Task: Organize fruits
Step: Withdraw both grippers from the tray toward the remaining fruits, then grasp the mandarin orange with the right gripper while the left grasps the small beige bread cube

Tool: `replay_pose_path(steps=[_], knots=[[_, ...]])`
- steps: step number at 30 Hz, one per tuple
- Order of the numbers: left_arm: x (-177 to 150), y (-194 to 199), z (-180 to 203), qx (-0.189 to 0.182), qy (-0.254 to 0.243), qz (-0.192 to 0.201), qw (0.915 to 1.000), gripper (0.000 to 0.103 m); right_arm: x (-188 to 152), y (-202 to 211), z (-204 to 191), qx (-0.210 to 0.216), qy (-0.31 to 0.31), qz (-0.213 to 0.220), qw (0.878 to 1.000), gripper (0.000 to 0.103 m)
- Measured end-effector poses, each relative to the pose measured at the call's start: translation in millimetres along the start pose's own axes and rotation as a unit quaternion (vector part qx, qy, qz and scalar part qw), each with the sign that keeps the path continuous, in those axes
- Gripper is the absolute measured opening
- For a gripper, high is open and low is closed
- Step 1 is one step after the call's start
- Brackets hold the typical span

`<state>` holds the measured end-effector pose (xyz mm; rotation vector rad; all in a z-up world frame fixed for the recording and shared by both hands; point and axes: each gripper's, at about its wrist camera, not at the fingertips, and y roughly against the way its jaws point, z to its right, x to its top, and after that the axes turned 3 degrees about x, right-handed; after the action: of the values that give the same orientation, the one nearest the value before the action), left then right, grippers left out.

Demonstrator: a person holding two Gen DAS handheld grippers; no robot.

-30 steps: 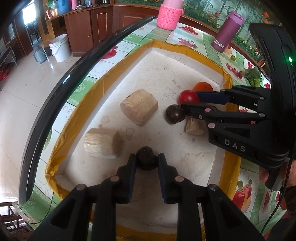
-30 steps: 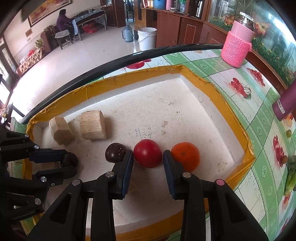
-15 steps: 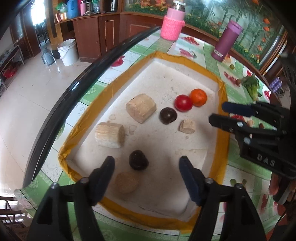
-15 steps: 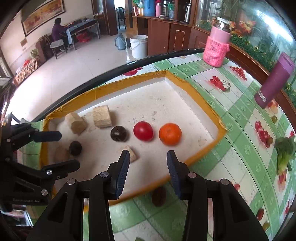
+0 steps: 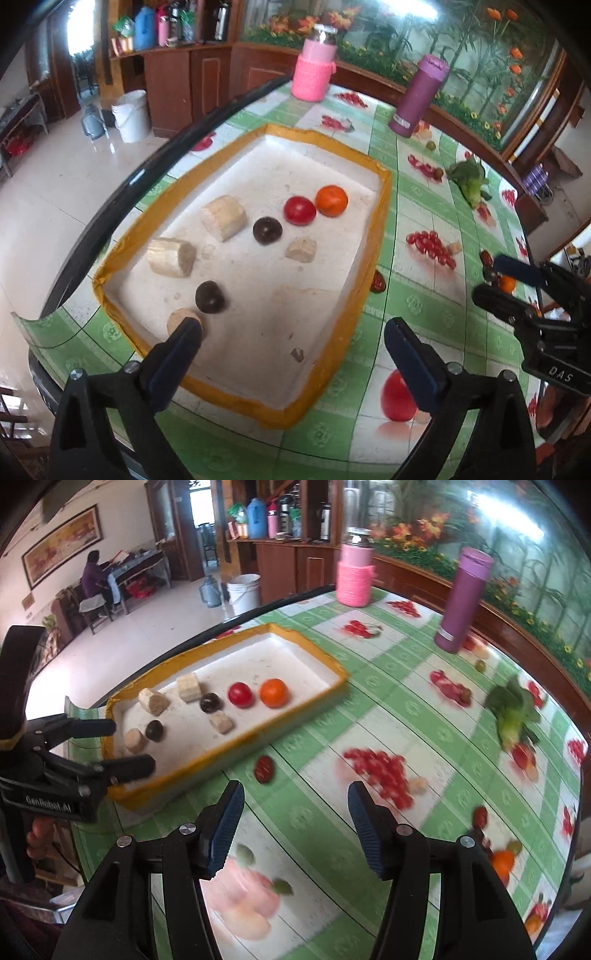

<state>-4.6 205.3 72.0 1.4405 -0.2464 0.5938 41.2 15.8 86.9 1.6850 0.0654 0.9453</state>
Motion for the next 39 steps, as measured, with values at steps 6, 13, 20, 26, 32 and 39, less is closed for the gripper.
replay_pose_path(steps=[6,13,20,26,32,39], knots=[[-4.5,3.2,21.6,0.036,-0.007,0.001,0.9993,0.100,-37.2,23.8,36.2,-0.028,-0.041,0.004,0.999,0.058],[-6.8,-2.7,51.1,0.011,0.006,-0.023,0.9997,0.100,-82.1,54.6,82.4,-0.059,-0.094,0.011,0.994,0.058],[-3.0,-11.0,111.1,-0.004,-0.025,-0.037,0.9990,0.101,-121.2,78.7,136.9,-0.095,-0.138,0.009,0.986,0.060],[9.4,-32.3,174.7,0.045,-0.099,-0.054,0.9926,0.101,-128.3,66.2,178.8,-0.113,-0.151,-0.004,0.982,0.070],[17.1,-68.5,215.3,0.090,-0.184,-0.077,0.9758,0.101,-114.9,28.8,212.2,-0.087,-0.171,-0.012,0.981,0.070],[27.5,-91.5,220.7,0.086,-0.206,-0.093,0.9703,0.101,-100.6,-4.9,227.0,-0.049,-0.177,-0.024,0.983,0.060]])
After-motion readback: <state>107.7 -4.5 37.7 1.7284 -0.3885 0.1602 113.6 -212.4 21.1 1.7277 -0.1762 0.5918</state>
